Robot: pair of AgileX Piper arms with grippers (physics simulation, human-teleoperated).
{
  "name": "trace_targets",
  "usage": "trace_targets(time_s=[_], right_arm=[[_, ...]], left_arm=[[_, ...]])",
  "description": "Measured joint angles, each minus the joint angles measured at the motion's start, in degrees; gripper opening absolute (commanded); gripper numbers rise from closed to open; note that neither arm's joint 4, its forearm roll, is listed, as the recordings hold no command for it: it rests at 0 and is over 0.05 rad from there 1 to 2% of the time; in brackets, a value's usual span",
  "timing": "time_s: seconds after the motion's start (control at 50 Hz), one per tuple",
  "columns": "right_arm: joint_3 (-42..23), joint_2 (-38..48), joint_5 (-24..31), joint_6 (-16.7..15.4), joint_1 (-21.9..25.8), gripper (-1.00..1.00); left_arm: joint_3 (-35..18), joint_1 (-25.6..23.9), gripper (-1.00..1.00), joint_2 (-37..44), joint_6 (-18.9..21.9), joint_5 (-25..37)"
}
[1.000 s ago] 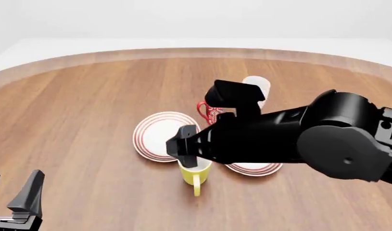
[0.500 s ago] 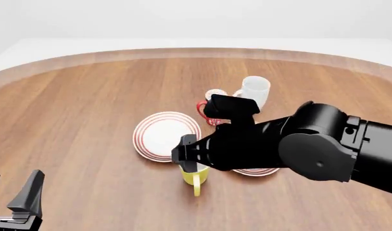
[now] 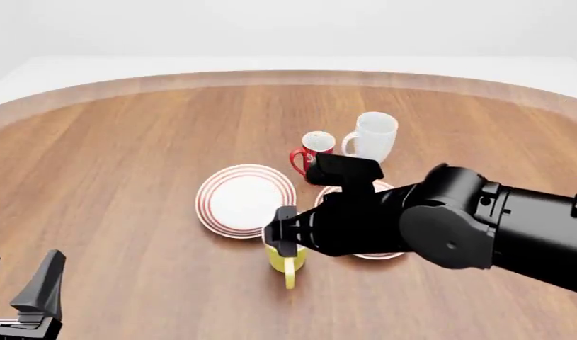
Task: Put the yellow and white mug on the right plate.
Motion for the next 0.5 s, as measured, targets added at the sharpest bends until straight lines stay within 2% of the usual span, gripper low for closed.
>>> trace_targets(time_s=[0.5], right_arm=[[3.9,3.4,-5.1,0.4,-2.0,1.0]], left_arm=[[0.0,0.0,1.0,0.0,0.0,0.0]])
